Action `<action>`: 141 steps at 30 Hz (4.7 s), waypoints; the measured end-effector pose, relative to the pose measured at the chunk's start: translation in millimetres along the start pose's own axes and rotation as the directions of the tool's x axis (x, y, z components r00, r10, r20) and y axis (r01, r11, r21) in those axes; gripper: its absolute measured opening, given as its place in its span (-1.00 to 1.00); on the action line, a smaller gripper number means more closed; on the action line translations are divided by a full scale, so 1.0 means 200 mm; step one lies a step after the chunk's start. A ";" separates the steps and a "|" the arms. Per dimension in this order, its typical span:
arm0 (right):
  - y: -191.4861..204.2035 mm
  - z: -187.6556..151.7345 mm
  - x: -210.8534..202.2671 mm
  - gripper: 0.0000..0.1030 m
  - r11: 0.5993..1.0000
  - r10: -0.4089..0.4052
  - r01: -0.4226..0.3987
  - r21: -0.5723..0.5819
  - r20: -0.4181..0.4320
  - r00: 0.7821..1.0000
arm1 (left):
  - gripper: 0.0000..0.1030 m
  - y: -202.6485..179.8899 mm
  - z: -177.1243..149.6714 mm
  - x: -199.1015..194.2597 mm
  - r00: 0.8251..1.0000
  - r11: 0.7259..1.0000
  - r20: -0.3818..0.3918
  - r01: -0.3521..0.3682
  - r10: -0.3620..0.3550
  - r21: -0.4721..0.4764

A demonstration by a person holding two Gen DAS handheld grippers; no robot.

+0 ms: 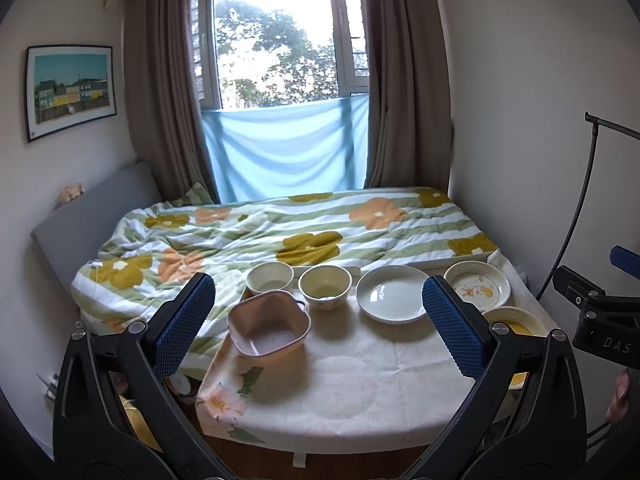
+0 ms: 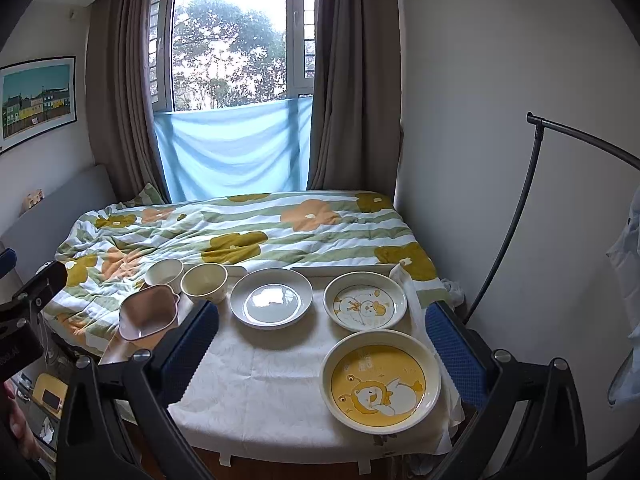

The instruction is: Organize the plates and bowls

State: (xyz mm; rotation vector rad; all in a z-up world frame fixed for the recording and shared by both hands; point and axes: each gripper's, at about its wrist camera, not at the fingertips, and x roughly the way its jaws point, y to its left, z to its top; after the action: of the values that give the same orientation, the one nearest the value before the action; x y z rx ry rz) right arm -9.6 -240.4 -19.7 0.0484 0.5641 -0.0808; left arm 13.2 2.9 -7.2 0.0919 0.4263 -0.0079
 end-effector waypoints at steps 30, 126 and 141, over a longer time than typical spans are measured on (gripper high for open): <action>0.04 -0.02 0.02 0.99 1.000 0.015 -0.016 -0.005 -0.007 1.000 | 0.99 0.01 0.02 0.04 1.000 1.000 -0.013 -0.010 0.010 -0.018; -1.12 -0.81 1.05 -0.55 0.911 0.352 -0.174 0.375 -0.484 0.801 | -0.59 -1.29 -0.85 1.57 0.521 0.806 -0.773 0.591 -0.362 0.021; -1.06 -0.75 1.04 -0.55 0.931 0.330 -0.194 0.308 -0.492 0.806 | -0.59 -1.21 -0.78 1.42 0.562 0.813 -0.728 0.583 -0.393 0.011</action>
State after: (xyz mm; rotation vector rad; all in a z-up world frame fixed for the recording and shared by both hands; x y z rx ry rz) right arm 66.2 -455.1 -261.7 0.4023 1.1073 0.1456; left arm 202.0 -220.8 -286.8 0.2292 1.2244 -0.6193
